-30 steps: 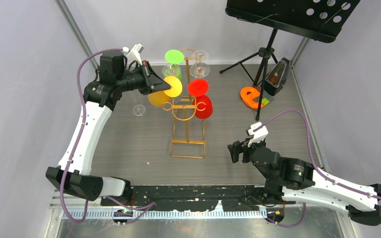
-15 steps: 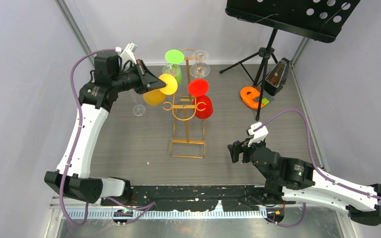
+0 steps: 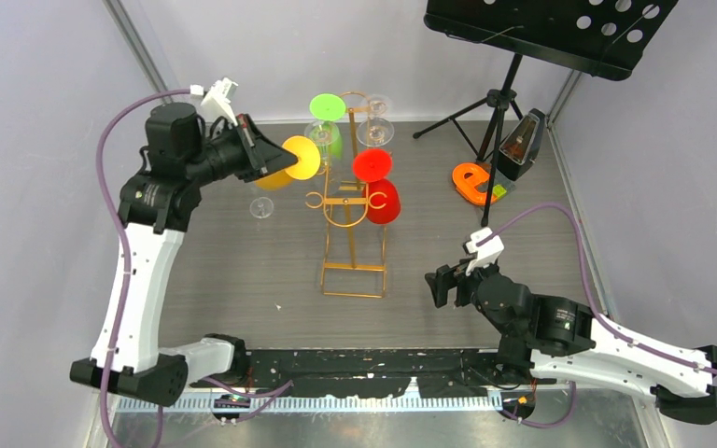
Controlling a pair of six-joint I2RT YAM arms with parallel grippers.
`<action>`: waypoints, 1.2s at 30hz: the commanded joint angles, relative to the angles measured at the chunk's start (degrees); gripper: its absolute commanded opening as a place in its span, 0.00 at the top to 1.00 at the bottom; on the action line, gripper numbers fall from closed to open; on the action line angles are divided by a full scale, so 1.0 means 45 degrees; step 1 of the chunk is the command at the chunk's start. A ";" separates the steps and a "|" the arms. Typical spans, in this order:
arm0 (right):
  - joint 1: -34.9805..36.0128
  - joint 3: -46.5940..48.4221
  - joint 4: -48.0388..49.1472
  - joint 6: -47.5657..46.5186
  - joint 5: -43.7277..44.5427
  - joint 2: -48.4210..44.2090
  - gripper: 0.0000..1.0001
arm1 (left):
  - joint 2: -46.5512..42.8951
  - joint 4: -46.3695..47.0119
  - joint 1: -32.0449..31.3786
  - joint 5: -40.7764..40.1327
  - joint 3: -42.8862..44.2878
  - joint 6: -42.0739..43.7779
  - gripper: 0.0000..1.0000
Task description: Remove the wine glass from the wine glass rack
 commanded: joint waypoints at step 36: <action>-0.0053 0.3680 -0.2321 0.1472 -0.4200 0.1113 0.00 | -0.5225 -0.1525 -1.1333 -0.8765 -0.5693 0.4529 1.00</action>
